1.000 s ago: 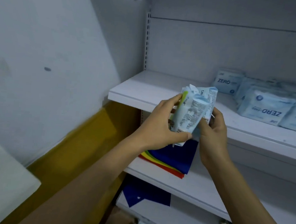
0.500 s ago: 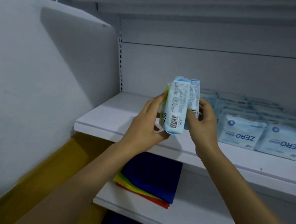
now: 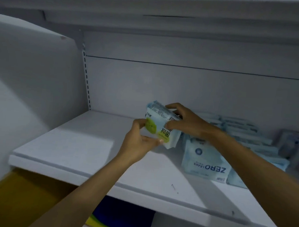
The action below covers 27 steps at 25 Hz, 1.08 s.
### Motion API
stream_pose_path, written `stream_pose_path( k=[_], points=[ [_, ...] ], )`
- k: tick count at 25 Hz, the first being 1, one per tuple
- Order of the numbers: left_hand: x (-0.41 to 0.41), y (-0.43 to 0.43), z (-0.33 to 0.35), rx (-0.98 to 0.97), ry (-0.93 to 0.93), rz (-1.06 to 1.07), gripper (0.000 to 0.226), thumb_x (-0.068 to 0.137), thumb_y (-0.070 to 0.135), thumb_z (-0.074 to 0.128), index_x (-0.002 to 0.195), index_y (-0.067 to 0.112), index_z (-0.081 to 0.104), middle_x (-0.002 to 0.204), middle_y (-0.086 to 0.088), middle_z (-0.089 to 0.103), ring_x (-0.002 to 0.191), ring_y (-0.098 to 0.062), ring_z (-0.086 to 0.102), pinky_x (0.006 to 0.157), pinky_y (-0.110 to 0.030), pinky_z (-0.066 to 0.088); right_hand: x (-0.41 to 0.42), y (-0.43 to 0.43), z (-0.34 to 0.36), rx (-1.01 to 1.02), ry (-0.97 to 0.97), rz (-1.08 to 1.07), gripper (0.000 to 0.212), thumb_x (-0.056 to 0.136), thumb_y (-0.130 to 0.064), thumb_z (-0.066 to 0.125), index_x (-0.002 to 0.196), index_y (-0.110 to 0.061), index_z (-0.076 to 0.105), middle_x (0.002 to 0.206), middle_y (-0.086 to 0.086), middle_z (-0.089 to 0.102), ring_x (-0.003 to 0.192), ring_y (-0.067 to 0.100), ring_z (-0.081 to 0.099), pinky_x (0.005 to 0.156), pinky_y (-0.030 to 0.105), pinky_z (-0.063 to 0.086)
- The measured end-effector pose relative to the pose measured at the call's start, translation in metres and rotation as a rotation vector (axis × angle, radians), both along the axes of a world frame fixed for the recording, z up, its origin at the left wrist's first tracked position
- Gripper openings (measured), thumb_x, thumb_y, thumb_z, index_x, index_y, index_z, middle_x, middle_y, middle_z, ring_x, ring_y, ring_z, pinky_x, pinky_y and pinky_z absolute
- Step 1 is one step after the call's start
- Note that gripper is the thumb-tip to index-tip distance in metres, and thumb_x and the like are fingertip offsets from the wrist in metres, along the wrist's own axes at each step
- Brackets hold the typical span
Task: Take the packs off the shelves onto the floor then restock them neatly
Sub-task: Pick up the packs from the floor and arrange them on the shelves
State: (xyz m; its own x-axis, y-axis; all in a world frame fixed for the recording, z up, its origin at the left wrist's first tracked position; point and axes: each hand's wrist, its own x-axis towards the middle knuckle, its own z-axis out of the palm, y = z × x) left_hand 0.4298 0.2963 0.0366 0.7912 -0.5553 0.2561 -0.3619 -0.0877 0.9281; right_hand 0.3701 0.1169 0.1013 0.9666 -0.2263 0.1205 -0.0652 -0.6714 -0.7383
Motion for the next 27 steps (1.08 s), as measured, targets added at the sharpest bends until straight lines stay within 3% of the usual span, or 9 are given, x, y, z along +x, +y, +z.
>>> stream_pose_path(
  k=[2, 5, 7, 12, 15, 18, 21, 27],
  points=[
    [0.016, -0.018, -0.005, 0.041, -0.003, 0.104, 0.075, 0.074, 0.026, 0.082, 0.133, 0.024, 0.036, 0.125, 0.002, 0.055, 0.088, -0.011, 0.06, 0.075, -0.029, 0.052, 0.015, -0.022, 0.0, -0.081, 0.101, 0.03, 0.059, 0.082, -0.02, 0.072, 0.131, -0.028, 0.042, 0.132, 0.004, 0.054, 0.108, 0.017, 0.059, 0.092, 0.037, 0.052],
    [0.035, -0.04, -0.019, 0.161, 0.01, 0.172, 0.096, 0.071, 0.03, 0.084, 0.147, 0.017, 0.026, 0.141, -0.008, 0.045, 0.118, -0.023, 0.051, 0.096, -0.036, 0.047, 0.027, -0.044, 0.001, -0.429, 0.191, 0.034, 0.072, 0.08, -0.029, 0.076, 0.141, -0.021, 0.038, 0.142, 0.005, 0.046, 0.122, 0.022, 0.049, 0.101, 0.036, 0.042],
    [0.04, -0.052, -0.024, 0.193, 0.04, 0.121, 0.104, 0.071, 0.03, 0.084, 0.15, 0.016, 0.019, 0.148, -0.005, 0.039, 0.133, -0.025, 0.043, 0.105, -0.035, 0.04, 0.027, -0.051, 0.001, -0.511, 0.198, 0.018, 0.082, 0.075, -0.038, 0.079, 0.143, -0.021, 0.037, 0.141, 0.005, 0.047, 0.122, 0.023, 0.049, 0.101, 0.039, 0.041],
    [0.041, -0.075, -0.025, 0.216, 0.002, 0.086, 0.072, 0.074, 0.024, 0.081, 0.134, 0.021, 0.04, 0.126, 0.0, 0.059, 0.116, -0.022, 0.057, 0.093, -0.03, 0.046, 0.028, -0.05, 0.004, -0.741, 0.247, 0.033, 0.083, 0.073, -0.061, 0.07, 0.142, -0.024, 0.041, 0.141, -0.001, 0.05, 0.122, 0.02, 0.051, 0.103, 0.036, 0.038],
    [0.045, -0.062, -0.023, 0.16, 0.034, 0.031, 0.078, 0.076, 0.024, 0.081, 0.14, 0.021, 0.036, 0.134, 0.002, 0.052, 0.127, -0.018, 0.05, 0.095, -0.024, 0.042, 0.031, -0.032, 0.016, -0.633, 0.062, 0.043, 0.083, 0.075, -0.067, 0.062, 0.143, -0.026, 0.037, 0.145, -0.001, 0.046, 0.127, 0.02, 0.048, 0.106, 0.041, 0.037],
    [0.05, -0.019, -0.015, 0.163, -0.051, 0.13, 0.089, 0.082, 0.03, 0.075, 0.152, 0.016, 0.022, 0.152, 0.001, 0.035, 0.138, -0.016, 0.034, 0.109, -0.026, 0.032, 0.045, 0.007, 0.02, -0.657, -0.007, 0.167, 0.08, 0.078, -0.064, 0.062, 0.144, -0.03, 0.032, 0.144, -0.001, 0.043, 0.126, 0.018, 0.047, 0.101, 0.039, 0.04],
    [0.049, 0.053, -0.011, 0.201, -0.15, 0.286, 0.083, 0.086, 0.036, 0.068, 0.152, 0.017, 0.021, 0.155, 0.003, 0.029, 0.14, -0.012, 0.029, 0.107, -0.018, 0.024, 0.068, 0.065, 0.019, -0.783, -0.039, 0.285, 0.081, 0.083, -0.06, 0.06, 0.148, -0.033, 0.021, 0.147, -0.001, 0.038, 0.127, 0.02, 0.045, 0.097, 0.039, 0.042],
    [0.006, 0.231, -0.056, 0.144, -0.004, 0.579, 0.072, 0.087, 0.033, 0.068, 0.147, 0.019, 0.031, 0.145, 0.01, 0.039, 0.132, -0.004, 0.034, 0.108, -0.028, 0.034, 0.083, 0.245, -0.027, -0.752, -0.173, 0.595, 0.074, 0.087, -0.052, 0.057, 0.148, -0.026, 0.024, 0.147, 0.002, 0.039, 0.127, 0.024, 0.045, 0.091, 0.037, 0.041]
  ],
)
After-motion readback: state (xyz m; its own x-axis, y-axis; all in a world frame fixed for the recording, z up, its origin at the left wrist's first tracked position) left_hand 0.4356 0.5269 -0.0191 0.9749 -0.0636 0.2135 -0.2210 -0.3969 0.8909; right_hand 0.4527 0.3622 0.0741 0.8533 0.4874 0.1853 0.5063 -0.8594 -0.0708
